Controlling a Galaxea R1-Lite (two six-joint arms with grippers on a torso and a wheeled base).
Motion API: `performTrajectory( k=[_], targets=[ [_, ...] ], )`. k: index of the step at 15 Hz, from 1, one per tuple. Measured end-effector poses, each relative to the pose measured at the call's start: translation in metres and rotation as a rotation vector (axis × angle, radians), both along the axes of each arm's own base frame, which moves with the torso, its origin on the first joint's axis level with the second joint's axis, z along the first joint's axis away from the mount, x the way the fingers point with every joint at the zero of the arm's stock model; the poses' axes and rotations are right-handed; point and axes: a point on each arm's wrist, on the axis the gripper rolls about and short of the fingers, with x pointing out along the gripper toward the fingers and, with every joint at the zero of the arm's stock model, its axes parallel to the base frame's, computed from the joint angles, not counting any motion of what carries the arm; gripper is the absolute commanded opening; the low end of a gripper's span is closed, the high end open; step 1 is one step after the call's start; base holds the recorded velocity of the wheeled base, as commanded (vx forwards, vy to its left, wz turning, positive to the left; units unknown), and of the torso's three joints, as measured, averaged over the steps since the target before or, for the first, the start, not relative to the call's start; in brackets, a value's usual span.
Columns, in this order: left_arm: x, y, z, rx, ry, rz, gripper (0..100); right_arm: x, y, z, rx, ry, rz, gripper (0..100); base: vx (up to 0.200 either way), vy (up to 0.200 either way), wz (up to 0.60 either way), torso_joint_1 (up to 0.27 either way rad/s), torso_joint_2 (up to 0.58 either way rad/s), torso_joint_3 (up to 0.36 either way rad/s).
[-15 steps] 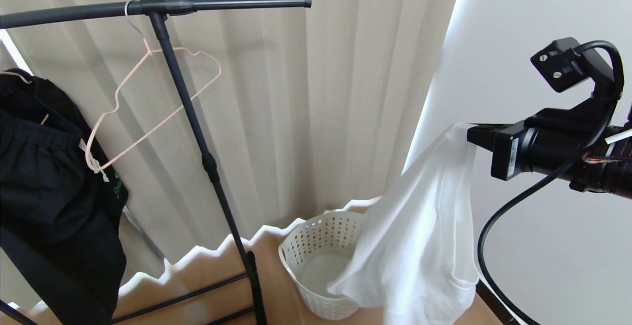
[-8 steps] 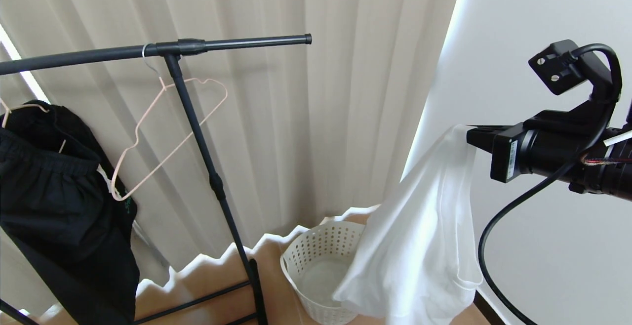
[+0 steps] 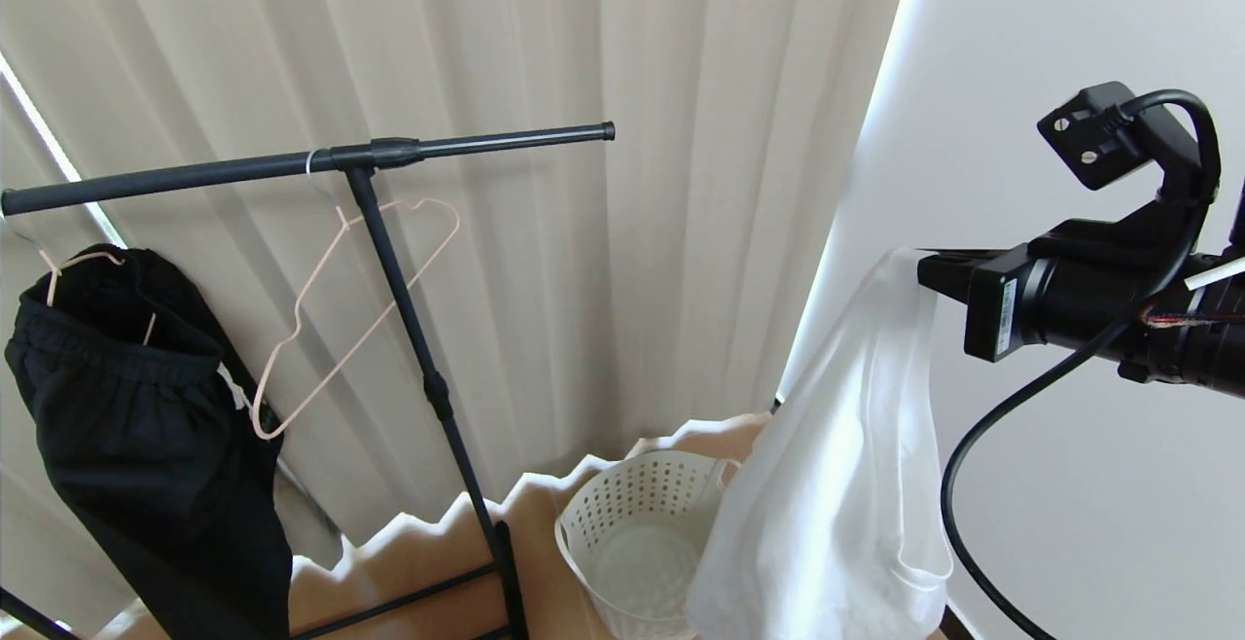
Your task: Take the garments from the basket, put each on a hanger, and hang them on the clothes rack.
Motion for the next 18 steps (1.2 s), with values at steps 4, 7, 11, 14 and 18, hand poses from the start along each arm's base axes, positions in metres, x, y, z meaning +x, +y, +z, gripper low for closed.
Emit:
performTrajectory(
  k=[4,7,11,14,18],
  targets=[
    [0.0000,0.0000,0.0000,0.000,0.000,0.000,100,0.0007,0.0004,-0.0011,-0.002,0.004,0.000,0,0.000,0.000,0.00,0.166,-0.36,-0.194],
    [0.0000,0.0000,0.0000,0.001,0.000,0.000,100,0.0011,0.0006,-0.0021,-0.004,0.007,0.000,0,0.000,0.000,0.00,0.167,-0.34,-0.180],
    [0.0000,0.0000,0.0000,0.000,0.000,0.001,100,0.0010,0.0008,-0.0030,-0.006,0.010,0.002,0,0.000,0.000,0.00,0.167,-0.35,-0.177],
    [0.0000,0.0000,0.0000,0.004,0.000,0.002,100,-0.0025,-0.0004,-0.0053,-0.041,-0.001,0.013,0,0.000,0.000,0.00,0.081,-0.18,-0.089],
    [0.0000,0.0000,0.0001,0.005,-0.001,0.002,100,-0.0072,-0.0027,-0.0062,-0.086,-0.025,0.031,0,0.000,0.000,0.45,0.003,0.00,-0.002]
  ],
)
